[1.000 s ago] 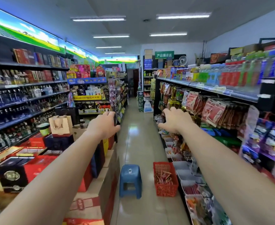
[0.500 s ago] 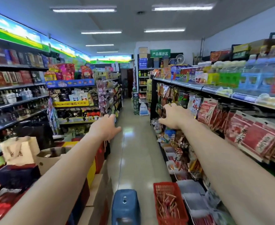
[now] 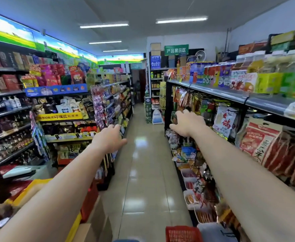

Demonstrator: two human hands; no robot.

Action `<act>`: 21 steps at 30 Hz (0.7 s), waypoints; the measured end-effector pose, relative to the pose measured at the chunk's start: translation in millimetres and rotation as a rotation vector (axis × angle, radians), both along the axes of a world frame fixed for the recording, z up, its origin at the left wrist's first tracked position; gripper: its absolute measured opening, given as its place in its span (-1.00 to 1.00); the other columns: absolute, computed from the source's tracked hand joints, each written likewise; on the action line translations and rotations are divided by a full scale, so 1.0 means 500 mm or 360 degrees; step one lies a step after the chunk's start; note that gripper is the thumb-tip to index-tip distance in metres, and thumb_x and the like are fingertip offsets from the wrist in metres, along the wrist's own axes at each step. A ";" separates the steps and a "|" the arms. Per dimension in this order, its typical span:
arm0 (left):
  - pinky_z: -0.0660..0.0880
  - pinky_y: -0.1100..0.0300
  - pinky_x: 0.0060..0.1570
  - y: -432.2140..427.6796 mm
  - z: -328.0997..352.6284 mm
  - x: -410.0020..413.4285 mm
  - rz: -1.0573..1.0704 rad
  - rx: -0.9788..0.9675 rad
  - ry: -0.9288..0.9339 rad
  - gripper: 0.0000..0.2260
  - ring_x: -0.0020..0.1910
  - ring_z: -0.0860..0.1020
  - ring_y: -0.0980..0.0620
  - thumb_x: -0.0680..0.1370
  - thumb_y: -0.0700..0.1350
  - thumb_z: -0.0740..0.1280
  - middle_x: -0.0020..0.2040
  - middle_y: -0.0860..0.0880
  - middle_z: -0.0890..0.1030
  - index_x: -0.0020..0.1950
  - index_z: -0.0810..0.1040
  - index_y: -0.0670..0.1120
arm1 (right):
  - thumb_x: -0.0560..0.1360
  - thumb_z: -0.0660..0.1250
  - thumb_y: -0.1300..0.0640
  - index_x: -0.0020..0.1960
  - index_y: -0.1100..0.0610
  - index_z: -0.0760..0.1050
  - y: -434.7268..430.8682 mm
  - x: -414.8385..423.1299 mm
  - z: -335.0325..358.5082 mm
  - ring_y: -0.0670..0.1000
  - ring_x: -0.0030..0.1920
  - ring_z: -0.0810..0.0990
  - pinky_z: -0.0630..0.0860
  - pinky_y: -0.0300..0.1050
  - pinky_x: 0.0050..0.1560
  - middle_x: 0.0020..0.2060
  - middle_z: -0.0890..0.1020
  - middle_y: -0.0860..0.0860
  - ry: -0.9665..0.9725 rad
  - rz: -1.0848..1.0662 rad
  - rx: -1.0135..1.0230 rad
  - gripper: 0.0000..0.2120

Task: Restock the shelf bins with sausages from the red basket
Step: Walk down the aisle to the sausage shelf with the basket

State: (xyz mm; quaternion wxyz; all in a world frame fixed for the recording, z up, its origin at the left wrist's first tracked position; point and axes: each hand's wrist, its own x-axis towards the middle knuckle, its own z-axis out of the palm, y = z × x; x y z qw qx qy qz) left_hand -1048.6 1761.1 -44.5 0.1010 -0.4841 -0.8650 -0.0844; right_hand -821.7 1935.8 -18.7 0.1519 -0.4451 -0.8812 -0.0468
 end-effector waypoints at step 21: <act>0.48 -0.10 0.24 0.750 -0.065 -0.439 -0.0236 -0.0071 -0.0104 -0.34 0.37 0.43 -0.16 0.52 0.20 0.28 0.45 -0.12 0.37 0.55 0.23 -0.04 | 0.55 0.17 -0.28 0.48 0.04 0.26 0.653 -0.419 -0.061 0.20 0.34 0.43 0.50 0.12 0.15 0.39 0.39 0.13 -0.0172 -0.0175 -0.0021 -0.38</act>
